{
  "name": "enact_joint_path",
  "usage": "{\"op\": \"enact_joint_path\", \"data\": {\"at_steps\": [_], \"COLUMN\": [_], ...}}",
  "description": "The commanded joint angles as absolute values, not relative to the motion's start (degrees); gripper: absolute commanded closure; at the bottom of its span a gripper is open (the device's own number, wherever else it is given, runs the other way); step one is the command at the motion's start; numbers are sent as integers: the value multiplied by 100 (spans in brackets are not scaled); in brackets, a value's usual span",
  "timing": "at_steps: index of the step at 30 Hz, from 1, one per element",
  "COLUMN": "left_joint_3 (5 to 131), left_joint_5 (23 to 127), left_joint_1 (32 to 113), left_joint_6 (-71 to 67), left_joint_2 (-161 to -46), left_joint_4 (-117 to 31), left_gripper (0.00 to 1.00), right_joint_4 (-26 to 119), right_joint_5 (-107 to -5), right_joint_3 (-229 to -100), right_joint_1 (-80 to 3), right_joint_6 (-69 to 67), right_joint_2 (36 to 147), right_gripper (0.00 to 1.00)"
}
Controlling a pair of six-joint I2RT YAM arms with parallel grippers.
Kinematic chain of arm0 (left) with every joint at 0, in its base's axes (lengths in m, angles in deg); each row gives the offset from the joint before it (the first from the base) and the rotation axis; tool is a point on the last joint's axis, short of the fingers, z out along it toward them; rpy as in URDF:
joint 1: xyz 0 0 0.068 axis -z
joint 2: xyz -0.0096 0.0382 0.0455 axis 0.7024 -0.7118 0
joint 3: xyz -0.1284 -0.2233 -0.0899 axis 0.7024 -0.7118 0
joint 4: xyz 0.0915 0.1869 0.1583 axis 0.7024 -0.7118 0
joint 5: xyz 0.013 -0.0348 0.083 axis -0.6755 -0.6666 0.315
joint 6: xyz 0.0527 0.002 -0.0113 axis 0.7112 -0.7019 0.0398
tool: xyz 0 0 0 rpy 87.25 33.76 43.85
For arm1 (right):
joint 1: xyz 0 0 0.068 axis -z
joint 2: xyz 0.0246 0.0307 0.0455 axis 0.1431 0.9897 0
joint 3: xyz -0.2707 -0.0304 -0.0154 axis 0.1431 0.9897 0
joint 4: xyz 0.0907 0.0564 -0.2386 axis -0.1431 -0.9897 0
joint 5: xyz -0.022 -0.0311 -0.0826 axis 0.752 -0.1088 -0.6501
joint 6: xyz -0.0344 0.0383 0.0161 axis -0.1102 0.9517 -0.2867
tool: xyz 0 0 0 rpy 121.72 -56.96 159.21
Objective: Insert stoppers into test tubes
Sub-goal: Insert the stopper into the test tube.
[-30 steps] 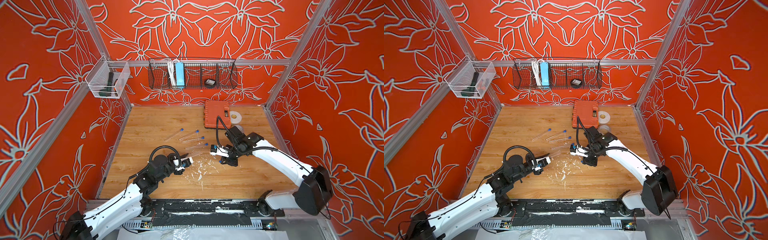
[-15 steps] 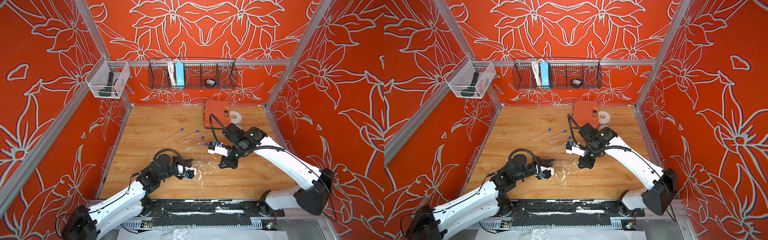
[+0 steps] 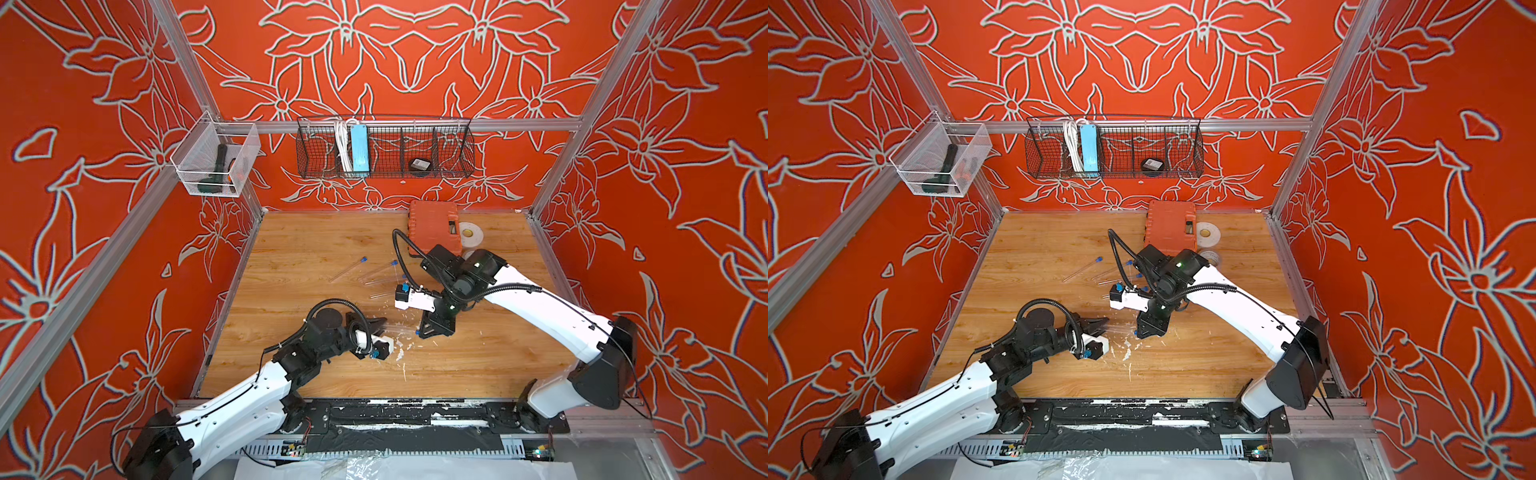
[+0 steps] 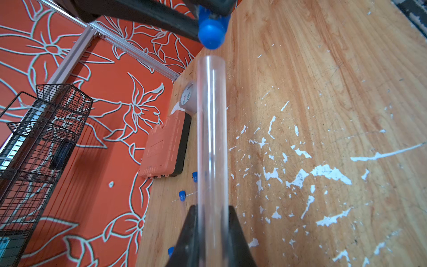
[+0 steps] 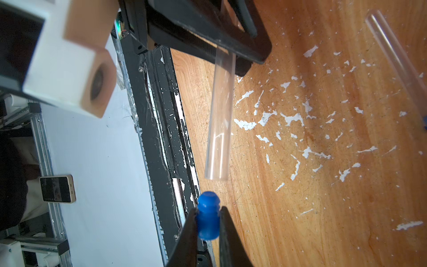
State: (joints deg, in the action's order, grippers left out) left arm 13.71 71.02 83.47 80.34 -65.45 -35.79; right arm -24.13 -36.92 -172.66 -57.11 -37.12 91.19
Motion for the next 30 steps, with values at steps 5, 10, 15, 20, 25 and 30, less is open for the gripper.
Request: {"op": "enact_joint_path", "data": {"at_steps": [5, 10, 15, 20, 25, 30], "left_joint_3": [1528, 1529, 1595, 1684, 1810, 1954], "left_joint_5": [6975, 6934, 6854, 6596, 6346, 5843], "left_joint_1": [8400, 8408, 8486, 8744, 8957, 9006], "left_joint_6": [8036, 7967, 8134, 8451, 8600, 8576], "left_joint_2": [-6483, -6441, -6430, -6497, -6614, -6649], "left_joint_4": [-3586, -3513, -3503, -3277, -2975, -2900], "left_gripper": [100, 100, 100, 100, 100, 100], "right_joint_4": [-2303, -2284, -2285, -1892, -1190, -963], "right_joint_5": [-3742, -3774, -3971, -4140, -3860, -3772], "right_joint_3": [-17458, -17563, -17891, -18302, -18617, -18887], "right_joint_1": [-5832, -5907, -5965, -6017, -6045, -6112], "right_joint_6": [-3646, -3649, -3688, -3808, -3855, -4063], "right_joint_2": [9252, 9358, 9580, 9821, 10042, 10212], "right_gripper": [96, 97, 98, 100, 100, 100]}}
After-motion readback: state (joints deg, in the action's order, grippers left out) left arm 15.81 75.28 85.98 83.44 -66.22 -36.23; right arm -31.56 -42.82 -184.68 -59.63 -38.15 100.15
